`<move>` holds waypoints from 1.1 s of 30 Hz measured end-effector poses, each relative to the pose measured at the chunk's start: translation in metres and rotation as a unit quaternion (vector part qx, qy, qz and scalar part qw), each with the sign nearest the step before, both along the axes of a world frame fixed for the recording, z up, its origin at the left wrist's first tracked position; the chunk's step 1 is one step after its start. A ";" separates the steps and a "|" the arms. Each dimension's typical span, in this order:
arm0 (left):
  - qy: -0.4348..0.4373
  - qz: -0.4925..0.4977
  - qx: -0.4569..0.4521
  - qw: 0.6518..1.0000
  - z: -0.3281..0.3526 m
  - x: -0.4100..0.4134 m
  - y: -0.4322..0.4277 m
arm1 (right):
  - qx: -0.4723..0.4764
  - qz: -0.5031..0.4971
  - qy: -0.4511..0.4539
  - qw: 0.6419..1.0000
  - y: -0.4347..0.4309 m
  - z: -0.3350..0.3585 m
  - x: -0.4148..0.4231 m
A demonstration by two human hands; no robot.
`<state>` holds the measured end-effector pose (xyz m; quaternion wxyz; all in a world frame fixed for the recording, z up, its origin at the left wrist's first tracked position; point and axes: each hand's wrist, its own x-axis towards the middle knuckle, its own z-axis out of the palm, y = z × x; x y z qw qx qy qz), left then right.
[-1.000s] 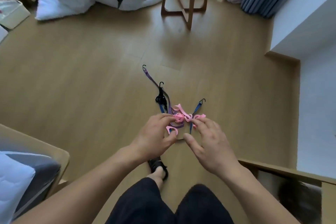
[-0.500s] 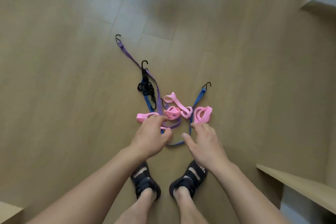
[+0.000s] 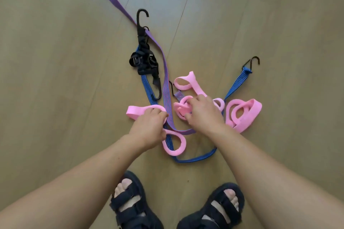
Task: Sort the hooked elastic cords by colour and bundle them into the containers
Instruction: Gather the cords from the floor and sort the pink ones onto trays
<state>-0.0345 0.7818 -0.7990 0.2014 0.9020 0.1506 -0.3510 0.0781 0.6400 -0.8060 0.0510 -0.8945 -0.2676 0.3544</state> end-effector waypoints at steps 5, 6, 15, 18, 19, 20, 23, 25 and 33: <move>-0.001 -0.083 0.078 0.993 -0.045 -0.025 0.012 | 0.037 0.012 -0.084 0.996 0.004 -0.035 -0.007; -0.018 -0.098 0.084 0.991 -0.049 -0.028 0.012 | 0.056 0.003 -0.102 0.993 0.004 -0.037 -0.008; -0.029 -0.018 0.045 0.998 0.020 0.005 0.009 | 0.195 -0.227 0.033 0.953 -0.004 0.034 -0.008; -0.014 0.157 -0.086 0.984 0.082 0.010 0.004 | 0.201 -0.283 0.062 0.936 -0.010 0.090 -0.012; -0.014 0.215 -0.120 0.969 0.105 0.011 0.001 | 0.202 -0.297 0.066 0.931 -0.013 0.110 -0.012; -0.022 0.264 -0.151 0.952 0.129 0.012 -0.003 | 0.207 -0.313 0.070 0.924 -0.017 0.130 -0.011; -0.062 0.358 -0.227 0.903 0.208 0.021 -0.016 | 0.251 -0.364 0.089 0.892 -0.027 0.199 -0.006; -0.094 0.415 -0.262 0.866 0.266 0.033 -0.024 | 0.314 -0.412 0.131 0.845 -0.031 0.255 -0.001; -0.149 0.428 -0.384 0.805 0.493 0.092 -0.065 | 0.444 -0.442 0.129 0.769 -0.065 0.490 0.026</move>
